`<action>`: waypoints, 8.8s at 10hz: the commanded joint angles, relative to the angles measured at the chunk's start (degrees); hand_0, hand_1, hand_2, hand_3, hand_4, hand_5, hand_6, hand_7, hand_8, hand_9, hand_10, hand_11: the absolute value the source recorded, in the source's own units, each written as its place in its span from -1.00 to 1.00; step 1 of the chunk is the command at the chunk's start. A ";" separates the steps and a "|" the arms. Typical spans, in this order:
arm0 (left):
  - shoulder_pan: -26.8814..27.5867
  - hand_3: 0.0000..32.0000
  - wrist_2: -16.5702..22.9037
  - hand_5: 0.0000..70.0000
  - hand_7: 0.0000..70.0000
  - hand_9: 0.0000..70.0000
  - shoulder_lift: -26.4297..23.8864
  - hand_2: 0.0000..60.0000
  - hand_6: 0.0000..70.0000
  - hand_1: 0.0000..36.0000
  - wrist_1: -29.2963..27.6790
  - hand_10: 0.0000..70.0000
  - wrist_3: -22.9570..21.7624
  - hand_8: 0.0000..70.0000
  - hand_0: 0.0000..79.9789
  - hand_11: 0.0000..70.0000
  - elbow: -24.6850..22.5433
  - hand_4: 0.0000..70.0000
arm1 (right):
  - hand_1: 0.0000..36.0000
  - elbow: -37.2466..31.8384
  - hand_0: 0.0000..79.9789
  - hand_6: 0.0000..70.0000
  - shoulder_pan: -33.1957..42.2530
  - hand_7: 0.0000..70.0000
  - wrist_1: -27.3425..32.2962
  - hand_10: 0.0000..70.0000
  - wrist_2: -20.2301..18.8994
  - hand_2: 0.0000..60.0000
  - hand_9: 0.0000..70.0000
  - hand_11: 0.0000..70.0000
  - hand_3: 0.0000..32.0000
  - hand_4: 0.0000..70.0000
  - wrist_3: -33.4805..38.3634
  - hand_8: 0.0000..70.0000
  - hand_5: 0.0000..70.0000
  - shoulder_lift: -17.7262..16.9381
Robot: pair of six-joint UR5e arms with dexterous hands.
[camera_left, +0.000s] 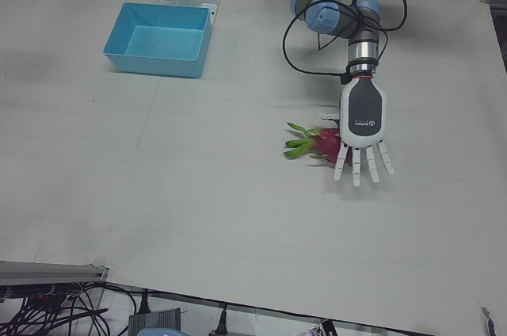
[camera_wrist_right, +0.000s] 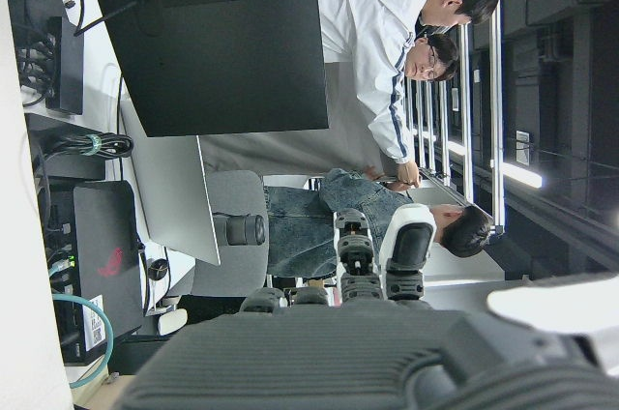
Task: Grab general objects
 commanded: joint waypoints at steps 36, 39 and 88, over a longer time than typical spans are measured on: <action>-10.07 -1.00 -4.81 0.36 0.23 -0.11 -5.89 -1.00 -0.43 -1.00 5.76 -0.11 -32.75 -0.16 0.40 0.26 -4.89 0.86 | -1.00 0.00 -1.00 -1.00 0.00 -1.00 0.00 -1.00 0.02 -1.00 -1.00 -1.00 -1.00 -1.00 0.00 -1.00 -1.00 0.00; -9.90 -1.00 -4.20 0.78 0.28 0.13 -8.52 -1.00 -0.22 -1.00 4.96 0.16 -42.26 -0.06 0.52 0.62 -5.33 0.86 | -1.00 0.09 -1.00 -1.00 0.09 -1.00 0.00 -1.00 0.02 -1.00 -1.00 -1.00 -1.00 -1.00 0.00 -1.00 -1.00 0.00; 4.10 -1.00 20.68 0.98 1.00 0.93 -35.34 -0.91 1.00 -1.00 -6.99 0.71 -56.77 0.43 0.22 1.00 -2.00 1.00 | -1.00 0.09 -1.00 -1.00 0.09 -1.00 0.00 -1.00 0.02 -1.00 -1.00 -1.00 -1.00 -1.00 0.00 -1.00 -1.00 0.00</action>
